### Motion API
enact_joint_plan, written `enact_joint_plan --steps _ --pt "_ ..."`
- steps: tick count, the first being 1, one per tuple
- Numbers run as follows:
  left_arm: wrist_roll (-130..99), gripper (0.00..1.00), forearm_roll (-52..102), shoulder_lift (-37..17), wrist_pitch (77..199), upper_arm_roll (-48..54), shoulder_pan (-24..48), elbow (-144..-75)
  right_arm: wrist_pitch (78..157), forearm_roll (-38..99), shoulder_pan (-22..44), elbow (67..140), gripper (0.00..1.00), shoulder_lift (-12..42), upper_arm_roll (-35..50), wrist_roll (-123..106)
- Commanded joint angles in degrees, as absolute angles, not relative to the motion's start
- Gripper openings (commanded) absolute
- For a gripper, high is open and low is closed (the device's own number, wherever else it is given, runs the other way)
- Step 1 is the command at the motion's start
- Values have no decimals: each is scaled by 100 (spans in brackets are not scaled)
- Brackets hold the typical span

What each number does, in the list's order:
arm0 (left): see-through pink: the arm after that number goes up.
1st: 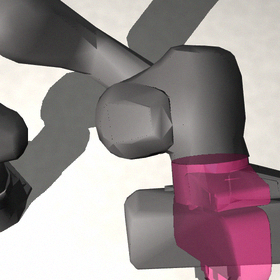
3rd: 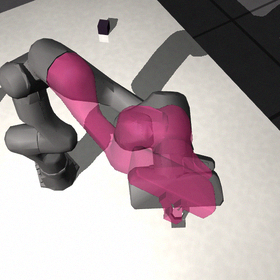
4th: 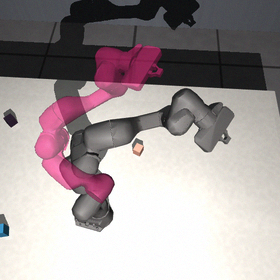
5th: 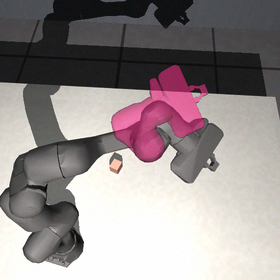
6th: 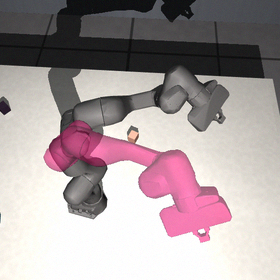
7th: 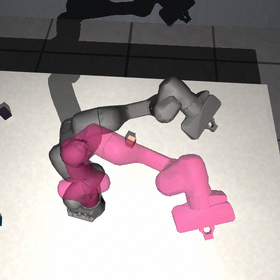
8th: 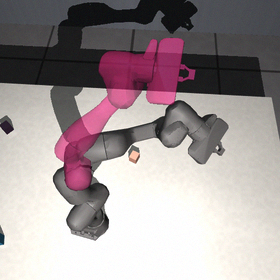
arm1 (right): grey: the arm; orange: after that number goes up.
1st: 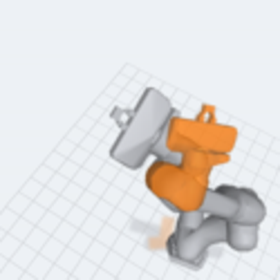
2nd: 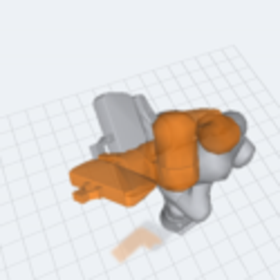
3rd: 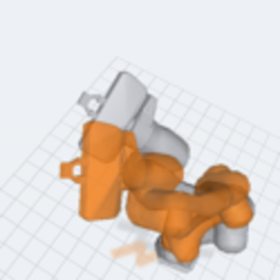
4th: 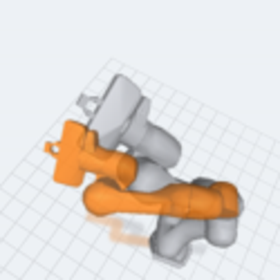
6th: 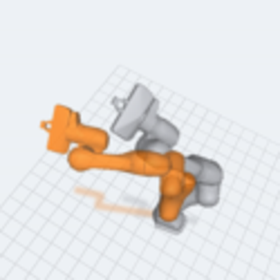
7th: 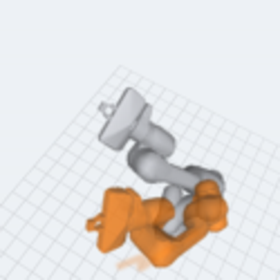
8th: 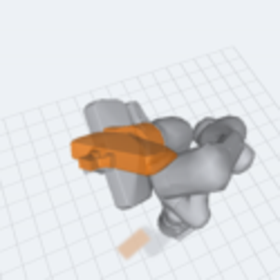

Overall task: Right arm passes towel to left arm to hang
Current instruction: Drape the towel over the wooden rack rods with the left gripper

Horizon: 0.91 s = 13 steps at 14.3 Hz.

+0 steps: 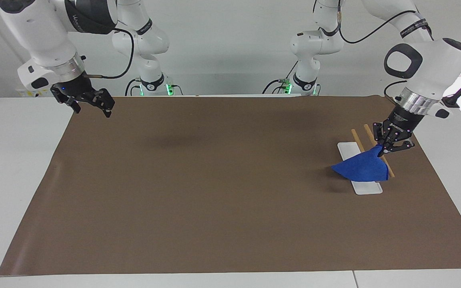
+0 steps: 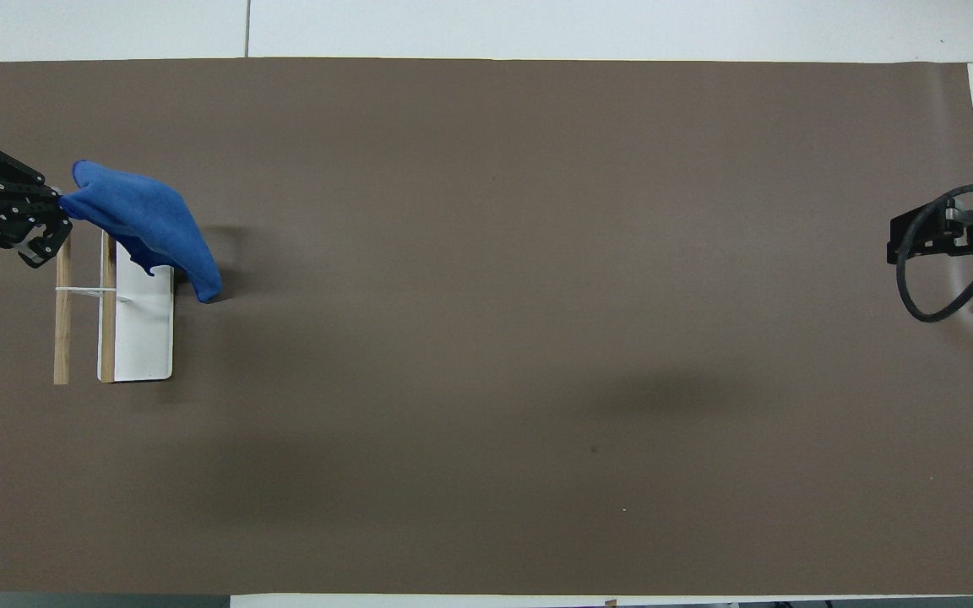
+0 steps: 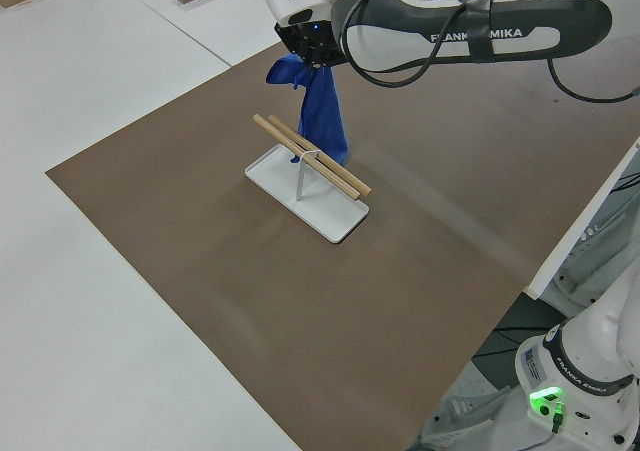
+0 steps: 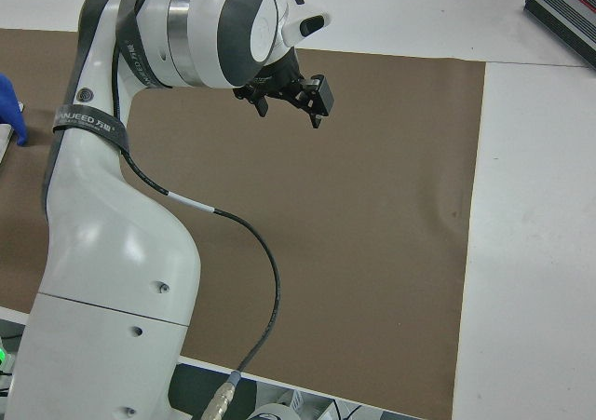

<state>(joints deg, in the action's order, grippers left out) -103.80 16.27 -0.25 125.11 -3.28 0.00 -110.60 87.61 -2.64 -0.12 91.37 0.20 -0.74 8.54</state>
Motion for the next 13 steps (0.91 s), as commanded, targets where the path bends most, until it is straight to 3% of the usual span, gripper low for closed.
enact_joint_plan --steps 1,7,13 --pt "-11195 0 1521 263 12103 -387 44 -11188 8851 -281 44 9281 100 -105 -202 870" --pt "-12436 0 1521 308 12050 -404 -105 -11232 8859 -272 96 9272 100 -105 -132 949" --pt "-12358 0 1135 334 12093 -413 -939 -11259 8974 -255 114 9272 100 -105 -132 949"
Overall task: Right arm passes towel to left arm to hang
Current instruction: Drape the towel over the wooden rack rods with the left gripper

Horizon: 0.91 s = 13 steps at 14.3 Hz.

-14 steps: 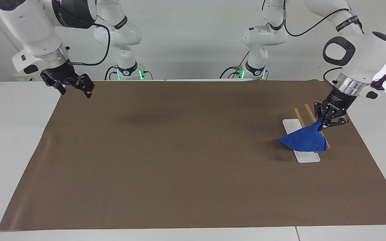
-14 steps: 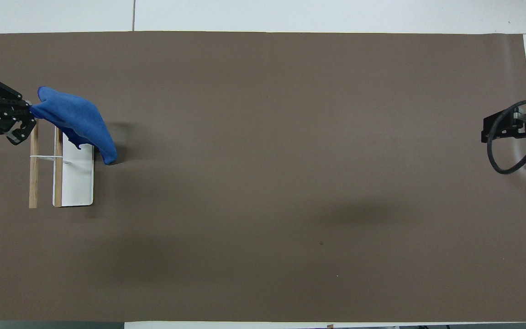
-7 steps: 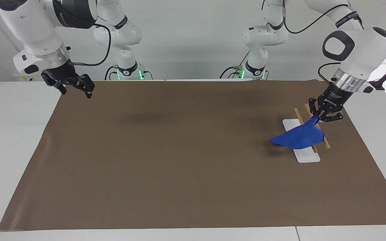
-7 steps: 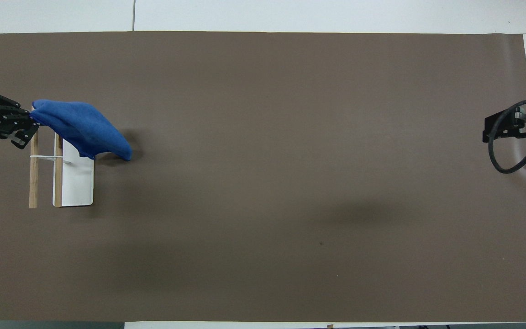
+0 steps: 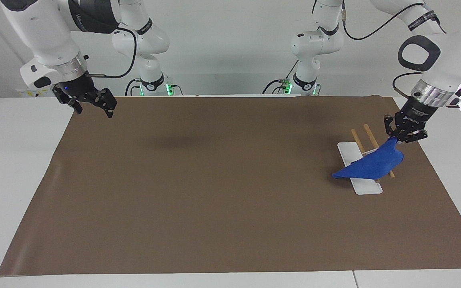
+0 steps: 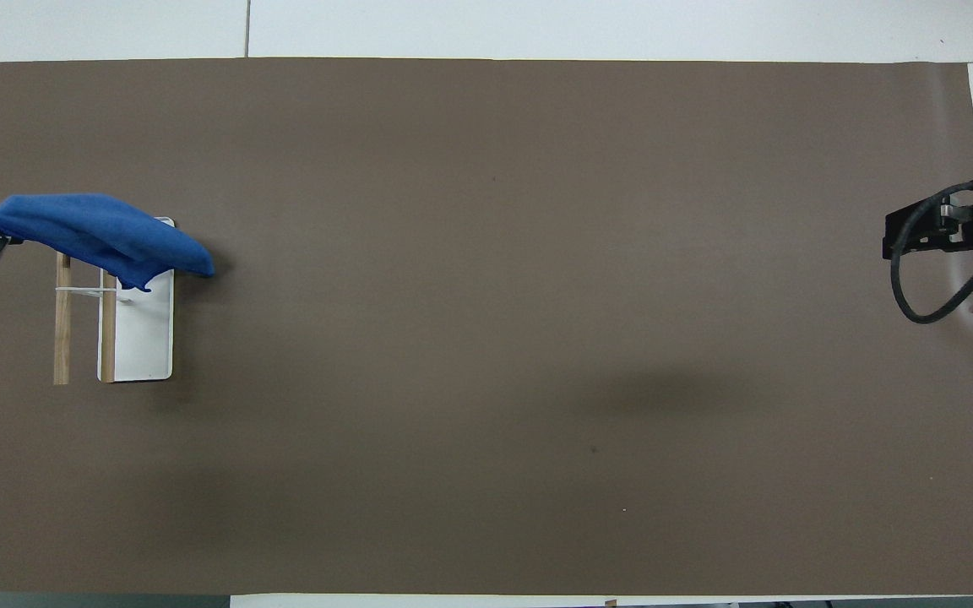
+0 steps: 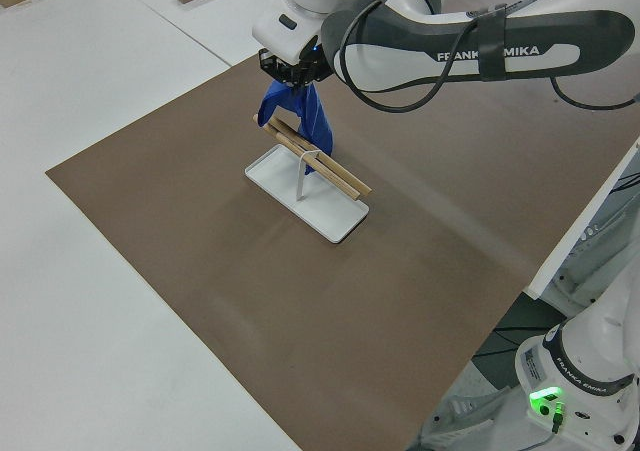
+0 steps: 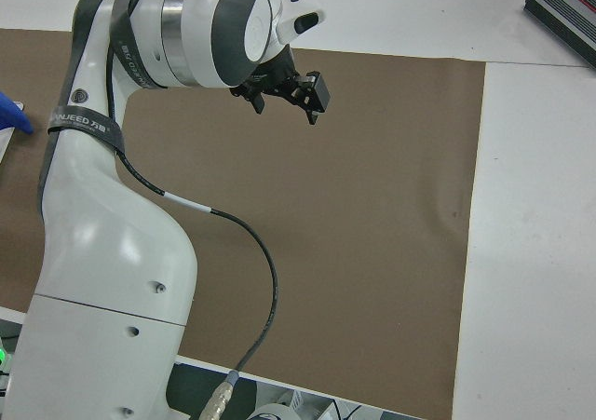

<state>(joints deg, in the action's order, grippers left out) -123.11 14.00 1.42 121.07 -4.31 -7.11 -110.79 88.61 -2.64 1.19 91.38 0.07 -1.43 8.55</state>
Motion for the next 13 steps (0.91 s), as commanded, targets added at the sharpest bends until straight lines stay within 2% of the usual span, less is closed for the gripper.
enact_joint_plan --steps 1,6,13 --pt "-12314 0 1116 334 12120 -413 -1036 -11259 8991 -255 114 9281 100 -105 -132 958" --pt "-11927 0 1116 229 12462 -413 -1327 -11294 8974 -246 79 9281 100 -105 -141 949" --pt "-10926 0 1116 299 13420 -404 -1538 -12321 8956 -246 70 9290 100 -105 -141 949"
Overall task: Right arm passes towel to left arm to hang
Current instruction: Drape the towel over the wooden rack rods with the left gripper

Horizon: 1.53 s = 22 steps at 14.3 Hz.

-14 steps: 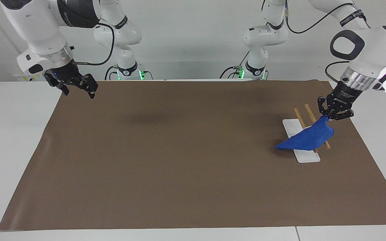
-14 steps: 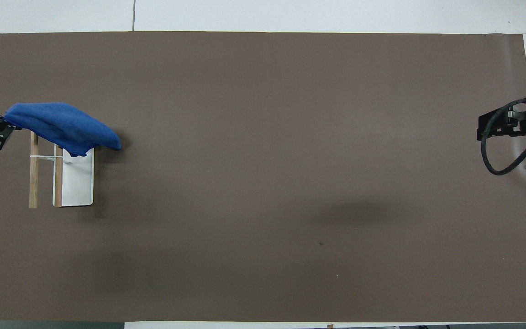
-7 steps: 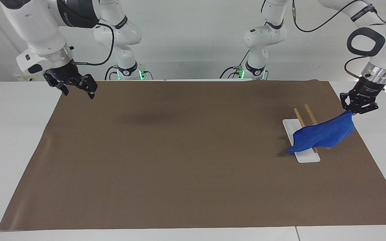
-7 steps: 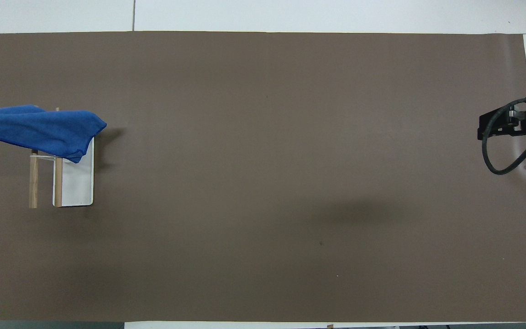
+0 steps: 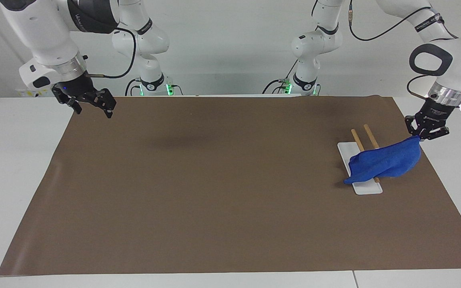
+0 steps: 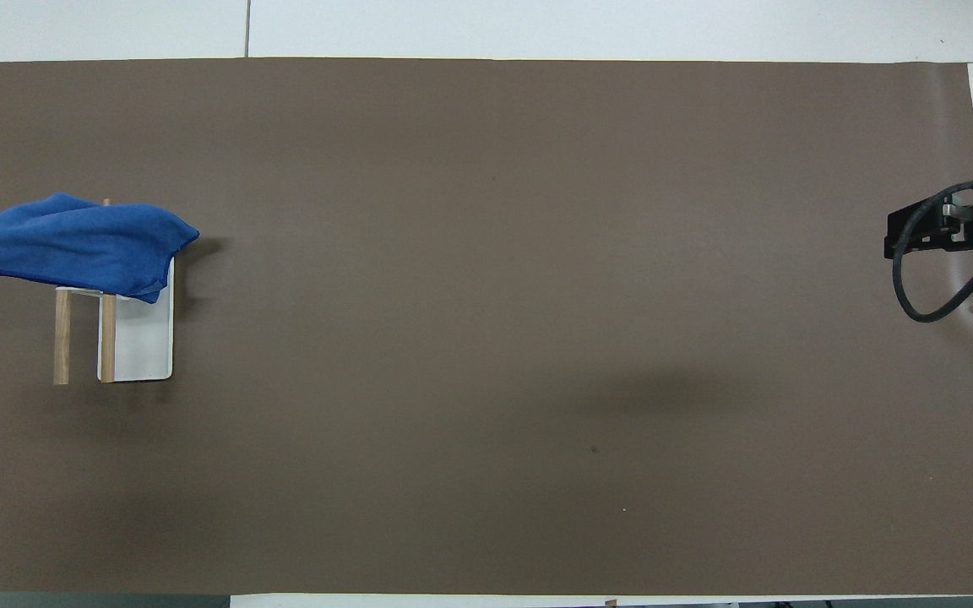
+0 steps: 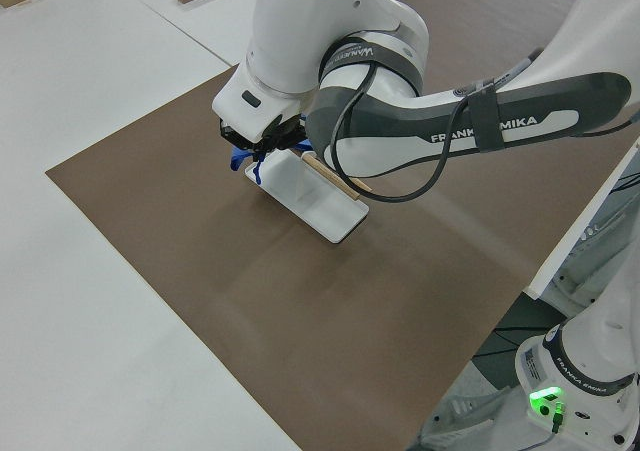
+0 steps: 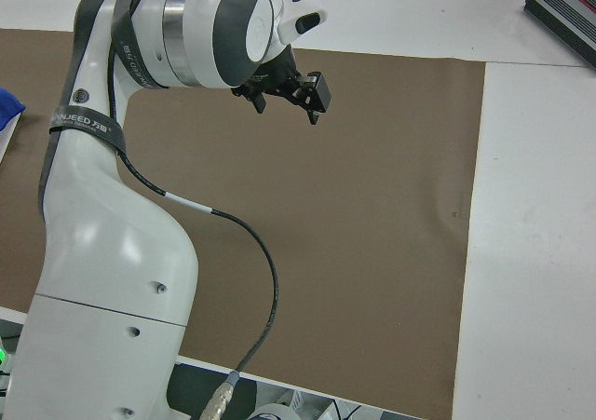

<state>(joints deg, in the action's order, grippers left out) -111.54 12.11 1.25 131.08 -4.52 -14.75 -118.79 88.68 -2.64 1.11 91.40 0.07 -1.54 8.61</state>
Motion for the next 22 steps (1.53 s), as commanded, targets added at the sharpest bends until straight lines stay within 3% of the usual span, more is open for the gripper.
enact_joint_plan --steps 1,7,8,9,15,22 --pt "-10890 0 1116 308 13438 -404 -1555 -12374 8956 -246 62 9290 100 -105 -141 949" --pt "-10459 0 1116 448 13509 -404 -1758 -12674 8965 -237 53 9299 100 -105 -141 949" --pt "-10415 73 1116 440 13500 -404 -1758 -12648 8965 -246 53 9299 100 -105 -141 949" --pt "-10241 100 1116 422 13483 -404 -1740 -12595 8965 -237 53 9299 100 -105 -141 949" --pt "-9275 100 1116 378 13105 -413 -1696 -11946 8982 -246 88 9290 100 -105 -141 967" --pt "-5596 100 1116 0 13008 -395 -1109 -10952 8991 -246 88 9281 100 -105 -141 949"
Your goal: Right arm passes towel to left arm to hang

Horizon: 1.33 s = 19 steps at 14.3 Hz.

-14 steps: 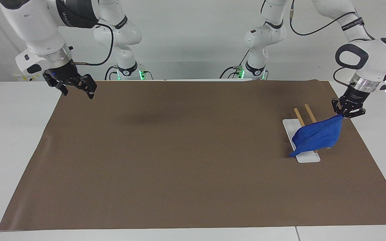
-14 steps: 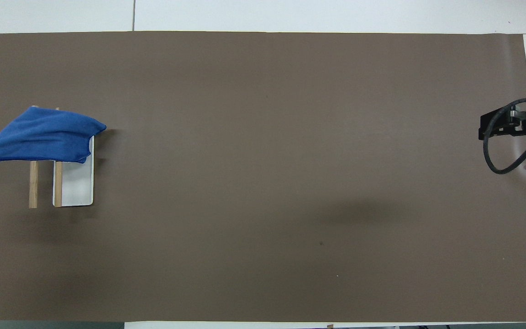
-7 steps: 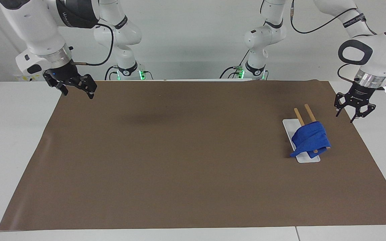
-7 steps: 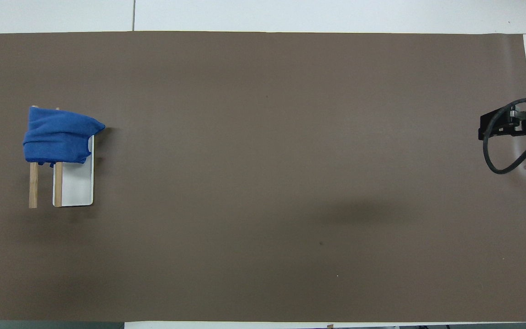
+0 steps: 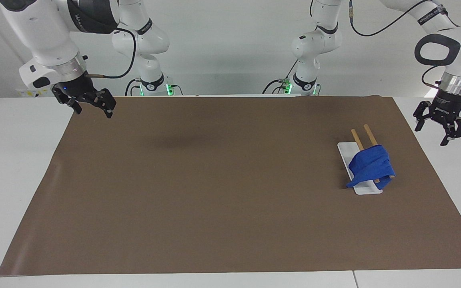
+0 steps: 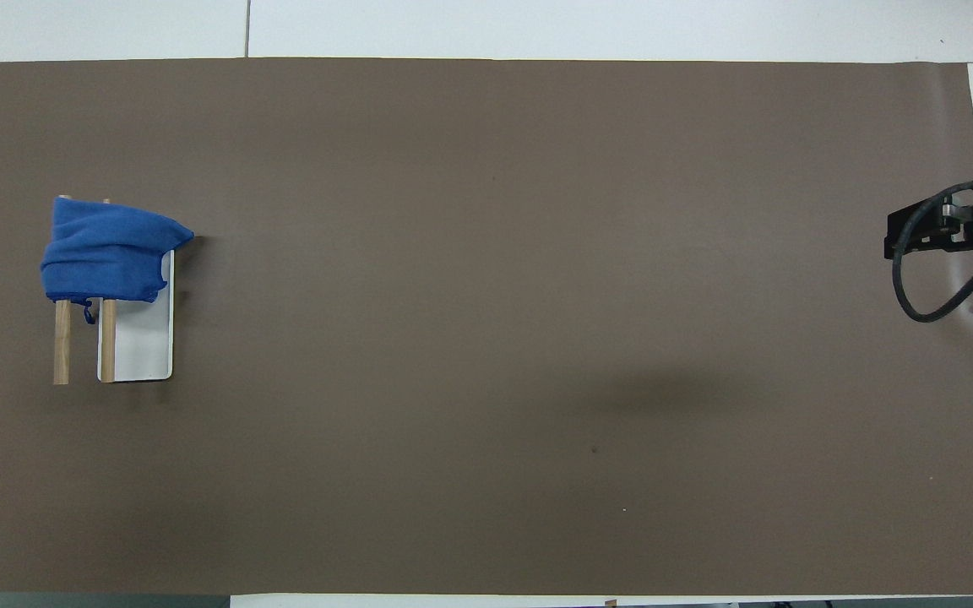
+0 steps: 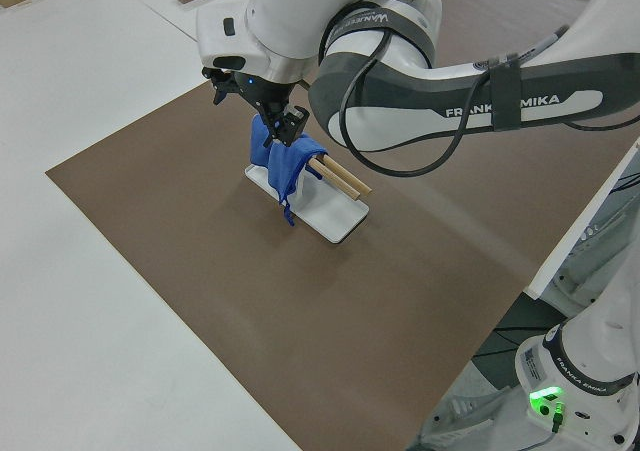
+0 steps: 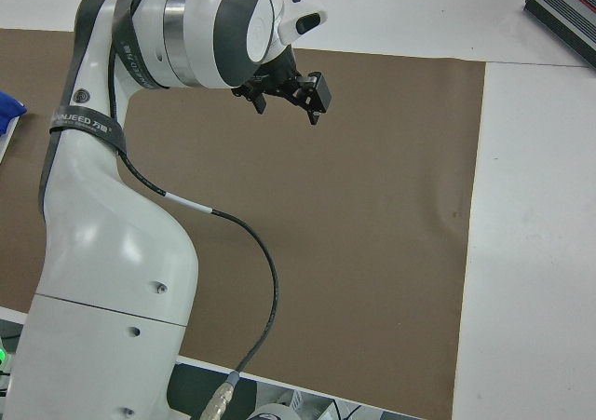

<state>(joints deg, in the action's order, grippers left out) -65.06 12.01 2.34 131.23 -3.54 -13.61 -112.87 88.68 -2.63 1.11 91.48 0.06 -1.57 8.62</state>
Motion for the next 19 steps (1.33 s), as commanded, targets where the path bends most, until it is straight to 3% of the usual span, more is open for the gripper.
enact_joint_plan --steps 1,5,11,15,19 --pt "-5007 100 1108 0 13017 -396 -1020 -10942 8991 -246 97 9281 100 -105 -141 949" --pt "-2817 100 1107 0 12946 -378 -783 -10942 8983 -264 105 9246 100 -97 -141 923" --pt "-2033 100 160 -35 12509 -378 78 -10864 8912 -272 97 9202 100 -79 -141 826" --pt "-1144 100 70 -61 11472 -360 149 -10311 8921 -272 105 9211 100 -79 -141 835" --pt "-1003 100 62 -412 10357 -360 167 -9249 8930 -272 97 9211 100 -79 -141 835"
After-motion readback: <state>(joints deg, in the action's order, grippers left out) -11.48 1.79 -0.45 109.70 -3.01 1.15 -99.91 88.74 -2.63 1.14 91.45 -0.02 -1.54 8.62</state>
